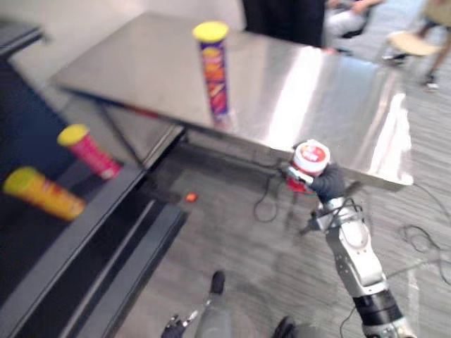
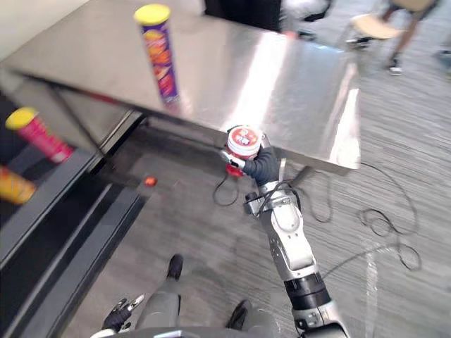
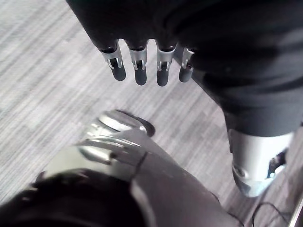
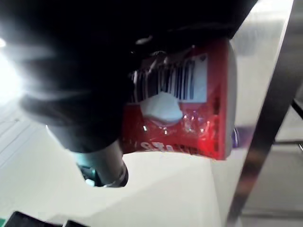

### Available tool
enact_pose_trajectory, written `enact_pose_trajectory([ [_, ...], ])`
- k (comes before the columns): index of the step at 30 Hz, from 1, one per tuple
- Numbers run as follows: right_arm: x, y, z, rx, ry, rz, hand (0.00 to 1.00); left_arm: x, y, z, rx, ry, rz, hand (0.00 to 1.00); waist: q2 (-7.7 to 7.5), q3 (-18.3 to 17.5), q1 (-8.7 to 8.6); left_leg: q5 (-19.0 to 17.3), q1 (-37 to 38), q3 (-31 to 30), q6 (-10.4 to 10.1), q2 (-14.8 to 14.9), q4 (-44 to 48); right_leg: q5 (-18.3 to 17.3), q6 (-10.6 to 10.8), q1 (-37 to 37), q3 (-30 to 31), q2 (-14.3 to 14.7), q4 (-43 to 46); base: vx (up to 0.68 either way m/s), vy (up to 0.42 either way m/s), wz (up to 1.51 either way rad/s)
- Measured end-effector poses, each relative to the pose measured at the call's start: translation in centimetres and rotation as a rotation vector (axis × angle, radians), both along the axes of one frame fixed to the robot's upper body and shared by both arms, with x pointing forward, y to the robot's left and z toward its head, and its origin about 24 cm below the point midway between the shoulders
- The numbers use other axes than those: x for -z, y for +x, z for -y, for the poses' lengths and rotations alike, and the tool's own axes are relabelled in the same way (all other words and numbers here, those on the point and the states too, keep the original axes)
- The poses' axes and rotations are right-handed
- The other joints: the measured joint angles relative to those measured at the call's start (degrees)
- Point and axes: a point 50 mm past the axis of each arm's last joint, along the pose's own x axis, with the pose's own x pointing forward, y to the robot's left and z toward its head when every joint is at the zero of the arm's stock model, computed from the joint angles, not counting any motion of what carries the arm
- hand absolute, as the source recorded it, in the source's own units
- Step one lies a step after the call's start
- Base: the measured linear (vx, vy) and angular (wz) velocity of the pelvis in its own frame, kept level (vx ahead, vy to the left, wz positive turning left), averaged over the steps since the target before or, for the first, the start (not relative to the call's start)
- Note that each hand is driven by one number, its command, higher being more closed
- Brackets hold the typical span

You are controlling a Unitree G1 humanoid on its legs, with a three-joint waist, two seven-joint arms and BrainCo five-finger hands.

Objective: Put the gum and the chips on the shelf.

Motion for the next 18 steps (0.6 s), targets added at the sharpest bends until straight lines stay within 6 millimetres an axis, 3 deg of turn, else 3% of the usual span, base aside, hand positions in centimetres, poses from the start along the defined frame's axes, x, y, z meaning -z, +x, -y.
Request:
enact_pose_trajectory([
  [1,0.2,0.0,0.6,0.026,0.001,-0.009,1.00,-0.1,0.3,-0.7,-0.007,0.014,-0.004,0.00,-2.35,0.1,0.35,-1.2,-2.1,8.7,5.7,-0.7,0.7,0.2,-1.1,-0.2,-4.2,-2.7,-1.2,-0.14,-0.115,1.37],
  [2,0.3,-0.1,1.2,0.050,0.008,-0.011,1.00,-0.2,0.6,-0.9,-0.004,0.016,-0.002,0.00,-2.95,0.1,0.03,0.5,-3.3,13.4,9.0,-1.3,2.9,0.3,-1.4,-0.2,-6.5,-4.3,-1.2,-0.13,-0.185,2.19],
  [3,0.2,-0.2,3.0,0.128,0.023,-0.008,1.00,-0.1,0.3,-0.9,-0.011,0.013,-0.015,0.00,-2.86,0.1,-1.29,1.3,-5.0,24.4,14.2,-1.8,12.8,0.6,-1.6,0.5,-12.0,-6.8,-1.3,-0.08,-0.137,1.79],
  [4,0.2,-0.4,3.7,0.160,0.029,-0.006,1.00,0.0,0.1,-0.7,-0.016,0.008,-0.022,0.00,-2.50,0.1,-1.72,0.4,-4.5,28.1,15.2,-0.8,16.8,0.9,-1.5,1.0,-13.9,-7.3,-1.0,-0.08,-0.144,1.89],
  [5,0.5,-0.8,4.9,0.217,0.037,-0.018,1.00,0.3,-1.0,-0.4,-0.038,-0.004,-0.051,0.00,-1.54,-0.3,-2.82,-2.9,-2.1,33.2,15.2,1.7,22.3,1.0,-1.4,2.0,-16.8,-7.7,-0.4,-0.07,-0.051,1.07],
  [7,0.9,-1.1,6.2,0.283,0.045,-0.034,1.00,0.6,-1.9,-0.3,-0.065,-0.013,-0.084,0.00,-0.52,-0.6,-3.10,-5.2,1.1,36.7,14.4,2.9,21.7,1.0,-1.3,2.4,-18.6,-8.4,0.5,-0.07,0.018,0.74],
  [10,1.6,-1.7,7.1,0.322,0.044,-0.055,1.00,0.8,-2.7,-0.4,-0.091,-0.029,-0.115,0.00,-0.53,-0.9,-3.28,-4.1,3.1,35.7,12.6,0.3,17.1,1.6,-0.2,4.0,-20.2,-9.2,0.3,-0.10,0.105,0.39],
  [12,1.9,-2.3,7.7,0.347,0.038,-0.065,1.00,0.9,-3.0,0.1,-0.089,-0.043,-0.122,0.00,0.67,-2.5,-3.80,-5.0,3.7,34.7,11.6,-1.2,11.5,1.8,0.1,3.9,-21.9,-9.3,0.3,-0.12,0.146,0.45],
  [14,2.3,-2.7,8.3,0.380,0.045,-0.082,1.00,0.9,-3.0,0.0,-0.100,-0.043,-0.124,0.00,0.72,-2.8,-4.94,-5.7,4.2,39.9,11.9,-1.2,9.6,3.0,1.3,4.0,-24.1,-10.6,0.6,-0.07,0.168,0.53],
  [18,2.7,-3.1,8.9,0.418,0.025,-0.096,1.00,0.9,-3.1,-0.1,-0.073,-0.028,-0.135,0.00,0.59,-3.0,-5.57,-4.3,4.4,42.1,13.2,-2.9,8.1,4.3,1.7,3.8,-25.1,-12.7,1.9,-0.03,0.159,0.24],
])
